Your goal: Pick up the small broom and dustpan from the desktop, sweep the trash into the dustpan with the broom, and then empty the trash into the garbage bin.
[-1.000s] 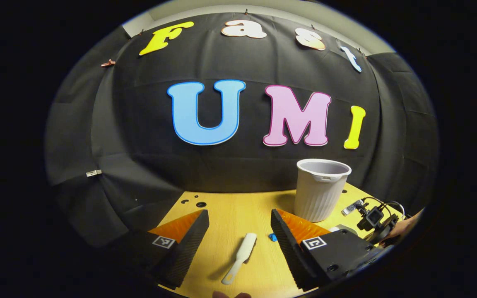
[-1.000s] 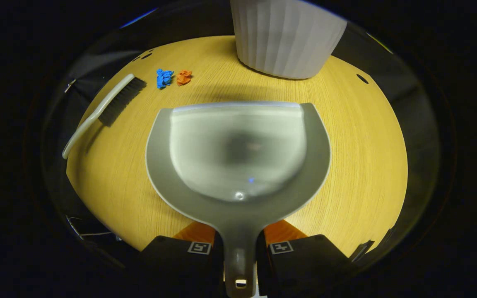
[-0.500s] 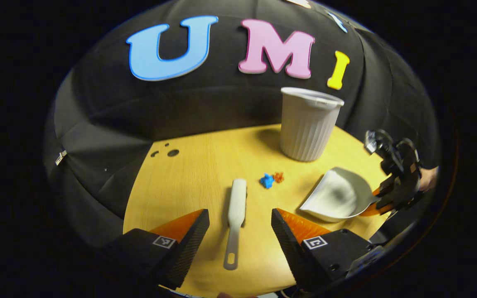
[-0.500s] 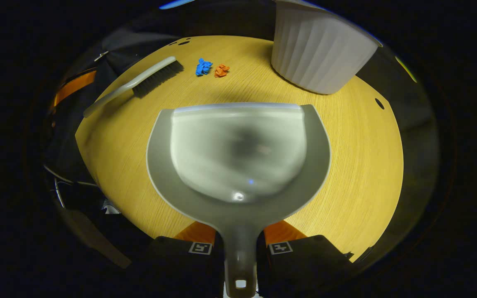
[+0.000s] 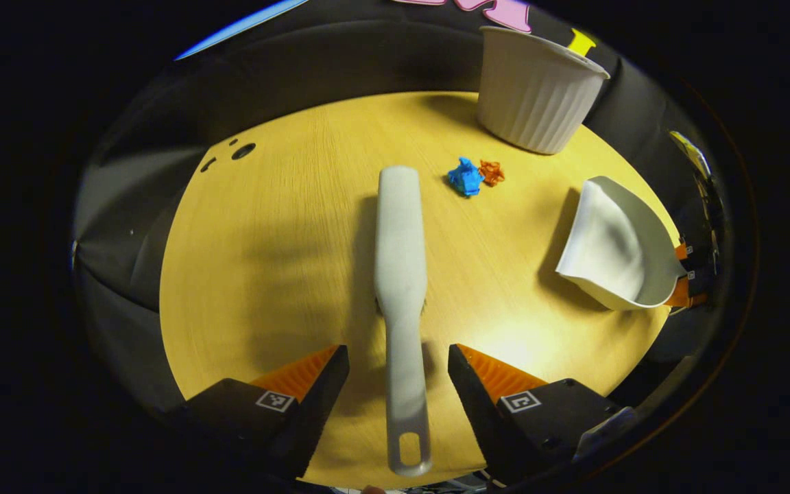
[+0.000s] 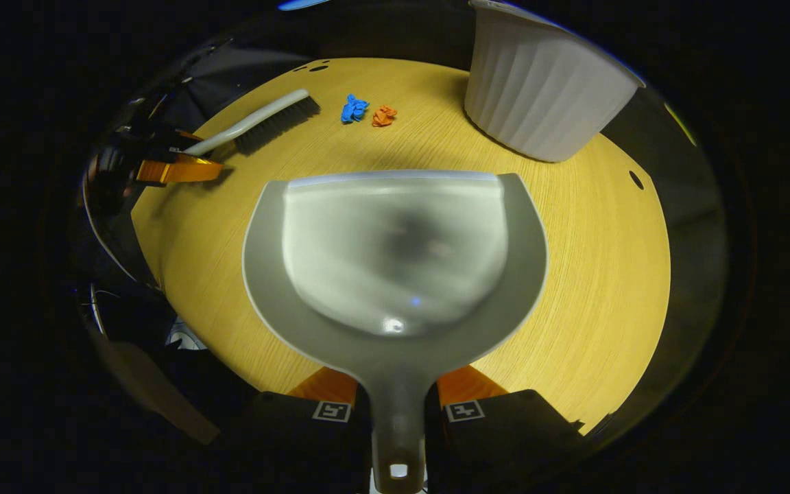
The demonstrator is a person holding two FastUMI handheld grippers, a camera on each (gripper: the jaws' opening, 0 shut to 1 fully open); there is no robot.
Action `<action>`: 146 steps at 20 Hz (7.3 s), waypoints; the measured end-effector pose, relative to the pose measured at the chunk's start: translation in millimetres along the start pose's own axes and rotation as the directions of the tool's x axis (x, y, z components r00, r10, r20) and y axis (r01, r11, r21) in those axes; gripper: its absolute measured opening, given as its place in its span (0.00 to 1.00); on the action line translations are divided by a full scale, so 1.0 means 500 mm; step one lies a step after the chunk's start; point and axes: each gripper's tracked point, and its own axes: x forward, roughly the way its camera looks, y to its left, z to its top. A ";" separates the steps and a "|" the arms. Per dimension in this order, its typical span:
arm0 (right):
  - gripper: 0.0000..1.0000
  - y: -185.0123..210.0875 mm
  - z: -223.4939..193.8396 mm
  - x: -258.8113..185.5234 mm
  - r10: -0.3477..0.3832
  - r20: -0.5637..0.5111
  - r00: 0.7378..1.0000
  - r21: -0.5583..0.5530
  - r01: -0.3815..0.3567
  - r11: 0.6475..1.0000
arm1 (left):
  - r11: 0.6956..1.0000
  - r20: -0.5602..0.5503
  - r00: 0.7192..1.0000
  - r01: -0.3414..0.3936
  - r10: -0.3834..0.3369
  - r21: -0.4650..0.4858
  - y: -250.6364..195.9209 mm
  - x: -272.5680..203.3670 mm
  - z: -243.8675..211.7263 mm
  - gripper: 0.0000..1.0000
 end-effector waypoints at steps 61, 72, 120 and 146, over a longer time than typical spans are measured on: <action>0.35 -0.195 0.087 -0.313 -0.131 0.000 0.991 0.244 0.127 0.961 | 0.976 0.002 0.977 0.212 -0.213 0.048 -0.038 -0.044 0.132 0.25; 0.35 -0.426 0.274 -0.538 -0.282 0.039 0.959 0.357 0.250 0.900 | 0.965 -0.009 0.966 0.260 -0.260 0.036 -0.043 -0.034 0.052 0.25; 0.35 -0.214 0.314 -0.573 -0.119 0.022 0.993 0.000 0.119 0.993 | 0.979 -0.045 0.979 0.201 -0.200 0.027 -0.023 -0.017 0.056 0.25; 0.35 0.058 0.096 0.018 -0.073 -0.086 0.994 0.130 0.084 0.988 | 0.998 -0.095 0.994 0.064 -0.061 0.028 -0.013 -0.018 0.046 0.25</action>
